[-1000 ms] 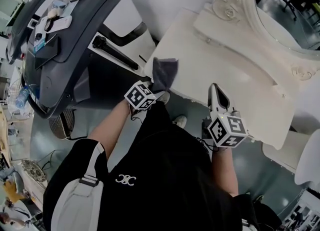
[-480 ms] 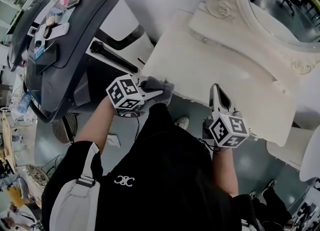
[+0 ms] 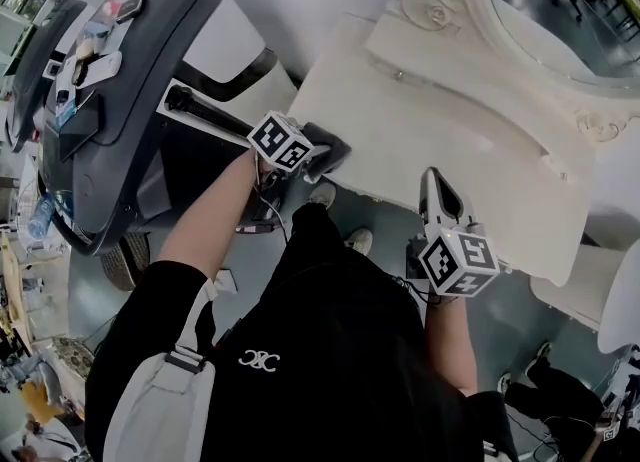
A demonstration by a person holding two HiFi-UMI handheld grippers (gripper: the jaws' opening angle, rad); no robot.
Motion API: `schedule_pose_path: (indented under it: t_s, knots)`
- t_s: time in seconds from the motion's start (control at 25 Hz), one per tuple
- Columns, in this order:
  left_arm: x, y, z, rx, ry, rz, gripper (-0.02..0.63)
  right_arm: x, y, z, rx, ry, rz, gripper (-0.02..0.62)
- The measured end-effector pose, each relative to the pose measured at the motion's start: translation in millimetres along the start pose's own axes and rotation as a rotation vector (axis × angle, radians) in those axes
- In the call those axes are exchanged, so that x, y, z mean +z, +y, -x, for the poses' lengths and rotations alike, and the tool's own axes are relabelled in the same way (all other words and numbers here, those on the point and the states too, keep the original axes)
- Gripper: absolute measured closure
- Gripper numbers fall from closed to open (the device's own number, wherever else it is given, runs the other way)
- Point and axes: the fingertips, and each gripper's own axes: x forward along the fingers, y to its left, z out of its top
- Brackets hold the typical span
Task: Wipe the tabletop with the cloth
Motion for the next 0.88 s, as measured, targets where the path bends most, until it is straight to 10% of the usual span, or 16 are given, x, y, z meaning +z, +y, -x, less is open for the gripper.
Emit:
schedule_pose_path:
  t_s: [0.88]
  knots:
    - [19, -69, -71, -0.086, -0.018, 0.178, 0.588, -10, -29, 27, -0.125, -0.026, -0.067, 0.584]
